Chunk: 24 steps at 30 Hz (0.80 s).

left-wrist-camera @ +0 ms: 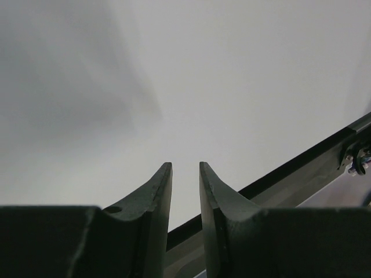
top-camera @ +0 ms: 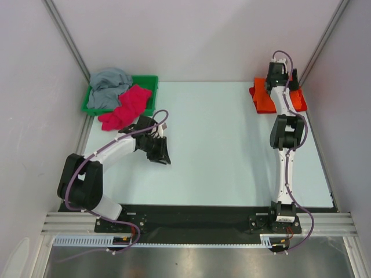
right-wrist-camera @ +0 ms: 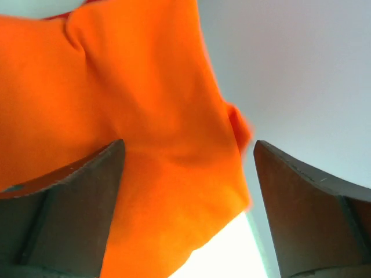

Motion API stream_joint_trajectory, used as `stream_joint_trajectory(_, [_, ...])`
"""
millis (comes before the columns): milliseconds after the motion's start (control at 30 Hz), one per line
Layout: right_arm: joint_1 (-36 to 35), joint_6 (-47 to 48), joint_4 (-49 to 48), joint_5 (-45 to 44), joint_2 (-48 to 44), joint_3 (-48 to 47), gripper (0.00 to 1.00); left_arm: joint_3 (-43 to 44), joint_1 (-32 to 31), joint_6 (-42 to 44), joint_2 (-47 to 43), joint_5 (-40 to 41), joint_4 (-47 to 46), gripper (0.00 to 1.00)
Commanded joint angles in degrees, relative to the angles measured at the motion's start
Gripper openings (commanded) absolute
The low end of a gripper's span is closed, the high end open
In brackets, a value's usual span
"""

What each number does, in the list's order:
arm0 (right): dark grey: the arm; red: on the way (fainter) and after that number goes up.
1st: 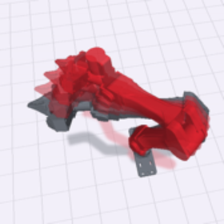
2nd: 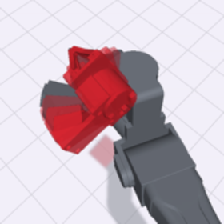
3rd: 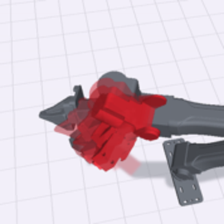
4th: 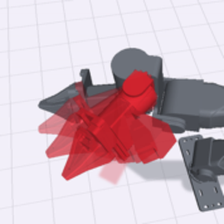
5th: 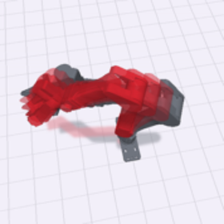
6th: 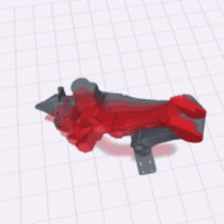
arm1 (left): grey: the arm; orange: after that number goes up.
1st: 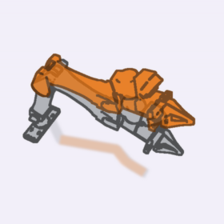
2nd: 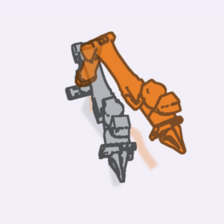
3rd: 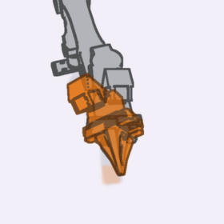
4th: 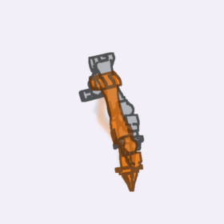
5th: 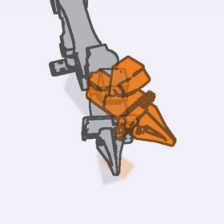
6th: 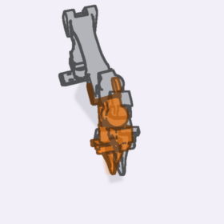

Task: Fold and stack the t-shirts
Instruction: Neatly place the folded tshirt to the corner

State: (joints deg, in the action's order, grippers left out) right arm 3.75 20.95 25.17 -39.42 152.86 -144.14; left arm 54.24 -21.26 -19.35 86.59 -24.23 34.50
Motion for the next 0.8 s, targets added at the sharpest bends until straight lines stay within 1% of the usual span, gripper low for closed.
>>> stream_joint_trajectory(0, [0.73,2.43,-7.77,-6.11,0.69,-4.48,1.0,1.57,-0.28,2.56,-2.64,2.43,3.02,0.3])
stream_joint_trajectory(67, [-0.14,-0.2,-5.84,-6.37,-0.97,-4.58,1.0,2.1,-0.28,2.74,-2.83,3.48,3.55,0.3])
stream_joint_trajectory(100, [-0.84,-0.64,-5.57,-6.46,-3.59,-3.79,1.0,2.53,-0.19,2.57,-2.74,3.66,3.73,0.29])
stream_joint_trajectory(167, [-3.21,0.66,-7.23,-7.25,-6.77,-0.2,1.0,3.59,-0.28,2.04,-2.74,2.96,2.95,0.29])
stream_joint_trajectory(233, [-3.57,-0.03,-6.19,-6.82,-9.84,0.52,1.0,4.12,-0.37,0.73,-2.48,2.0,1.46,0.29])
stream_joint_trajectory(267, [-5.66,-2.47,-3.92,-6.12,-10.64,0.78,1.0,4.47,-0.37,0.11,-2.47,0.34,0.75,0.29])
stream_joint_trajectory(333, [-6.29,-5.82,-0.58,-2.08,-12.75,1.92,1.0,4.82,-0.63,-1.3,-2.39,-1.34,-0.22,0.29])
stream_joint_trajectory(367, [-6.38,-7.22,2.66,-1.2,-13.11,2.28,1.0,5.35,-0.98,-1.47,-2.39,-1.7,-0.31,0.29])
stream_joint_trajectory(400, [-6.73,-11.59,5.22,0.12,-13.37,1.58,0.99,5.53,-1.76,-1.74,-2.47,-1.87,-0.31,0.29])
stream_joint_trajectory(467, [-6.82,-15.92,12.84,3.8,-15.38,1.84,0.95,5.53,-2.21,-2.18,-3.43,-2.14,-0.75,0.29])
stream_joint_trajectory(500, [-7.43,-19.77,14.28,6.43,-16.79,3.06,0.94,5.18,-2.38,-3.05,-3.96,-2.92,-1.27,0.28])
stream_joint_trajectory(533, [-7.61,-20.68,16.9,8.55,-18.72,6.55,0.94,4.39,-2.39,-3.75,-4.49,-3.36,-1.97,0.29])
stream_joint_trajectory(567, [-7.88,-23.38,17.98,10.74,-22.56,8.59,0.94,4.04,-2.39,-4.54,-5.02,-3.72,-3.98,0.29])
stream_joint_trajectory(600, [-8.05,-25.32,18.77,14.68,-25.04,10.87,0.95,3.42,-2.39,-6.47,-6.33,-4.94,-5.22,0.31])
stream_joint_trajectory(633, [-8.32,-29.43,20.0,16.72,-27.5,16.37,0.96,2.9,-2.39,-7.79,-7.13,-5.39,-6.63,0.32])
stream_joint_trajectory(667, [-8.32,-31.3,20.62,19.44,-32.66,18.95,0.97,1.76,-2.39,-9.2,-8.09,-5.74,-8.38,0.34])
stream_joint_trajectory(700, [-8.23,-32.89,20.97,26.25,-35.23,22.29,0.98,1.31,-2.47,-11.82,-9.75,-6.44,-11.44,0.35])
stream_joint_trajectory(733, [-8.4,-36.21,21.41,29.37,-37.69,25.28,0.98,0.96,-2.47,-12.98,-10.64,-6.79,-13.13,0.36])
stream_joint_trajectory(767, [-8.32,-37.29,20.98,32.79,-41.03,32.27,1.0,0.61,-2.47,-14.03,-11.43,-7.14,-14.36,0.36])
